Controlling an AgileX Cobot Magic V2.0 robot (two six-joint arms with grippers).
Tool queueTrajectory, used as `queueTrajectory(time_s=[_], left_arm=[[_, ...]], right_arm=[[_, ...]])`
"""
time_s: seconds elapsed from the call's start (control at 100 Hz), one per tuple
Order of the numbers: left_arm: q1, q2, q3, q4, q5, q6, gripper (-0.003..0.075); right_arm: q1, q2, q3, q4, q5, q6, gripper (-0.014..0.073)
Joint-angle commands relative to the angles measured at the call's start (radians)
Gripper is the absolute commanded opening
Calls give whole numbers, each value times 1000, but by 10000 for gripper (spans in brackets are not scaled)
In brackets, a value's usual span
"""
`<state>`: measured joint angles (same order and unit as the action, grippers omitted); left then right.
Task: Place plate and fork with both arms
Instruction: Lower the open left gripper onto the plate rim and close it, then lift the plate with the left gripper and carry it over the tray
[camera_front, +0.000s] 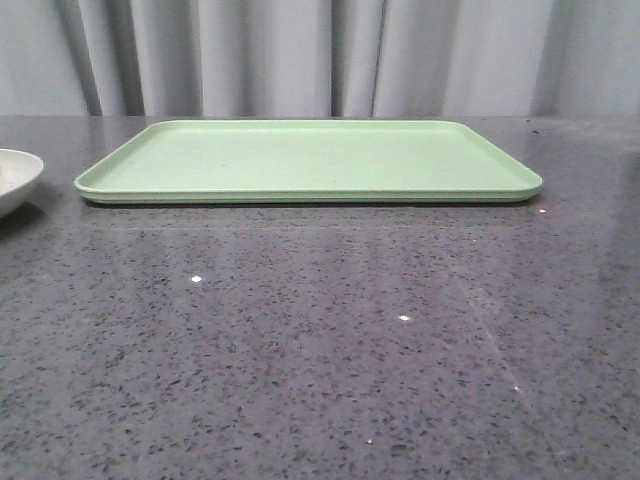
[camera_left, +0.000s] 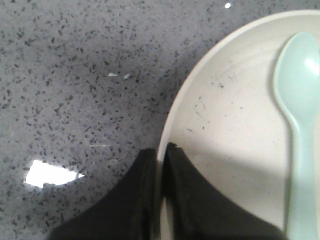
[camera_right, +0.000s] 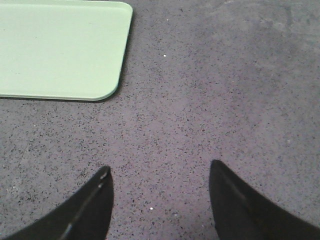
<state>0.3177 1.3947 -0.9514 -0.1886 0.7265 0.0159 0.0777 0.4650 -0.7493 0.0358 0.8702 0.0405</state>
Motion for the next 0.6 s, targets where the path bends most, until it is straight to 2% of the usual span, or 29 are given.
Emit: queueTrajectory(time_s=[0.0, 0.44, 0.59], left_arm=[[-2, -58, -18, -12, 6, 16, -20], [-2, -166, -83, -164, 77, 68, -20], [-2, -168, -130, -288, 106, 132, -20]], right_arm=[[-3, 15, -35, 4, -67, -6, 436], [-3, 15, -35, 4, -67, -6, 436], [-3, 15, -35, 4, -67, -6, 436]])
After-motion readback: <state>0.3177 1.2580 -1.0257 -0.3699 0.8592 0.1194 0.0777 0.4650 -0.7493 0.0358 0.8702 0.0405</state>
